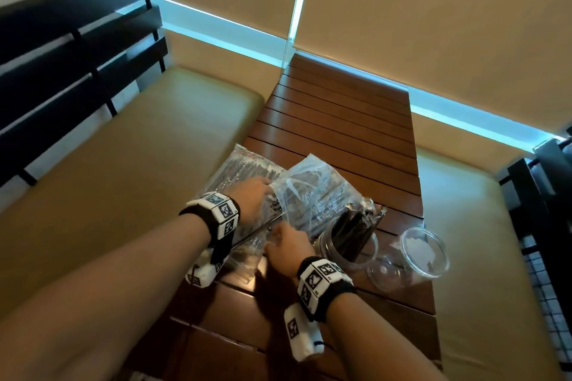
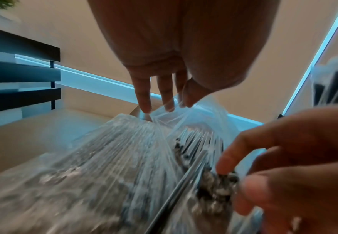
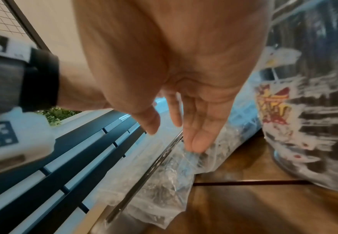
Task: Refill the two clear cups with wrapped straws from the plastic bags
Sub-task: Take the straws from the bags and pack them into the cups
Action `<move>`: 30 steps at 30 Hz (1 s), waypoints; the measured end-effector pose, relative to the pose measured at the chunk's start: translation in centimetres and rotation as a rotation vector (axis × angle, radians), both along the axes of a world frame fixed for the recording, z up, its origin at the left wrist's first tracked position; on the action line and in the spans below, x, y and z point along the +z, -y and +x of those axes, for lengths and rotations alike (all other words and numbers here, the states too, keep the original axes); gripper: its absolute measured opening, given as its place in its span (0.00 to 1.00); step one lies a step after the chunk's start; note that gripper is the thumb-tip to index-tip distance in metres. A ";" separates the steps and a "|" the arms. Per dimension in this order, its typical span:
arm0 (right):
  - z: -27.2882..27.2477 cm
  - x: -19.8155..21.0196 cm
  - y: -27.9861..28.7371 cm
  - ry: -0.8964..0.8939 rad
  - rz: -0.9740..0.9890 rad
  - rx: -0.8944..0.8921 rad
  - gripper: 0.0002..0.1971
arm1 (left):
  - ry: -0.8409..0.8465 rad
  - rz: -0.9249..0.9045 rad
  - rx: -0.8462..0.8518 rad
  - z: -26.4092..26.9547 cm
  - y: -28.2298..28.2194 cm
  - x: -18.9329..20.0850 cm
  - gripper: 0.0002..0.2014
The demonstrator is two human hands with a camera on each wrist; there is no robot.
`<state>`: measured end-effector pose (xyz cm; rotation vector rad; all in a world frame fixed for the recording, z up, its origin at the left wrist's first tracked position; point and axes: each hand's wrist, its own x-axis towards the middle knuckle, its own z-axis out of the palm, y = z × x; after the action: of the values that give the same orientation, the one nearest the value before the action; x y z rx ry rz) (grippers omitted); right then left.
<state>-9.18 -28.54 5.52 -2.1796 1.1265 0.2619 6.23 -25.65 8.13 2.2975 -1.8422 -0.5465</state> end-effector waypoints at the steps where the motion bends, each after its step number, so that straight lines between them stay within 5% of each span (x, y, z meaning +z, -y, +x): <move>1: 0.4 -0.1 -0.1 0.057 -0.016 -0.063 0.16 | -0.024 -0.051 0.021 0.3 0.1 0.4 0.21; 5: 2.2 0.6 -0.1 0.200 -0.088 -0.244 0.22 | -0.042 -0.224 0.015 0.7 0.6 2.8 0.17; 13: 3.0 -0.1 0.4 0.102 -0.068 -0.345 0.48 | -0.131 -0.358 -0.004 0.3 0.3 4.8 0.18; 17: 3.6 -0.3 0.2 0.189 -0.086 -0.392 0.40 | -0.146 -0.424 -0.008 0.2 0.2 5.2 0.16; 22: 5.0 1.6 1.8 0.322 -0.047 -0.292 0.18 | -0.096 -0.470 0.061 1.7 -0.5 6.9 0.21; 26: 5.9 4.1 2.8 0.524 -0.124 -0.443 0.15 | -0.084 -0.489 0.052 2.2 -1.1 7.9 0.22; 30: 7.7 3.7 3.1 0.442 -0.099 -0.433 0.17 | -0.080 -0.408 0.016 1.8 -2.1 7.7 0.20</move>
<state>-1.46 -31.65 9.18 -1.8792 1.3230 -0.4514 8.05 -23.55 15.85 1.9890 -1.7086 -0.2277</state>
